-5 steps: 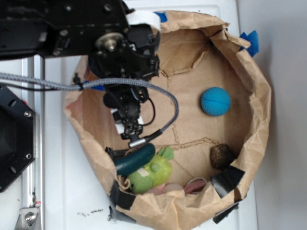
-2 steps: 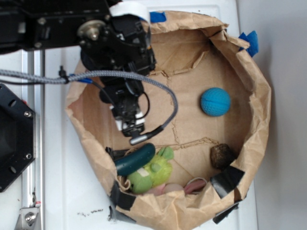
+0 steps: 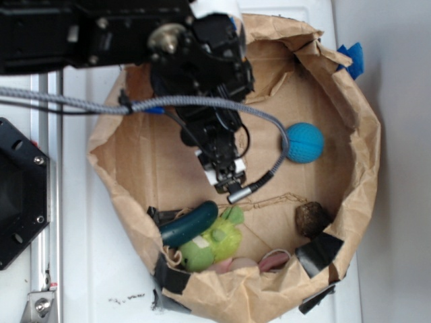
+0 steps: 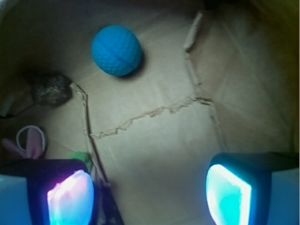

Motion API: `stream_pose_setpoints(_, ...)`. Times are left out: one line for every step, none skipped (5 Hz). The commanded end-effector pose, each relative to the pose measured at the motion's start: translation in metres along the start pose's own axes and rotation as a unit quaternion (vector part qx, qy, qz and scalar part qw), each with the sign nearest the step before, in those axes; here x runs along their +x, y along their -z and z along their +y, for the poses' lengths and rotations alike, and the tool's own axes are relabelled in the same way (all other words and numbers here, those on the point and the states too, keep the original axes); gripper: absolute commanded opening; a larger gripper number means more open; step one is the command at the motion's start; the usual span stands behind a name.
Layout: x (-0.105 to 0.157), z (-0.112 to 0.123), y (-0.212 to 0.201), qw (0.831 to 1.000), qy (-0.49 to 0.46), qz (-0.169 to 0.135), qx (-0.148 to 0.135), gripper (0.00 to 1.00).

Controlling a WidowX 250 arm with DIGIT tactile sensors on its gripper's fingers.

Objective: Grab the plastic pickle.

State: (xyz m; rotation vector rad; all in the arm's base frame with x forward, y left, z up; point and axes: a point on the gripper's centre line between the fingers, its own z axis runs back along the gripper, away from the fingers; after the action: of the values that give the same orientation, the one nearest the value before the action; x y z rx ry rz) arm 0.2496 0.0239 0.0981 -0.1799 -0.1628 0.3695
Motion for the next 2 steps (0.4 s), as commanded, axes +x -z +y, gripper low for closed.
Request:
stream_pose_setpoints(0.010,0.003,-0.001,0.999,0.013,-0.035,-0.003,1.00)
stream_pose_setpoints(-0.002,0.000,-0.004,0.996,0.081,-0.029,0.000,1.00)
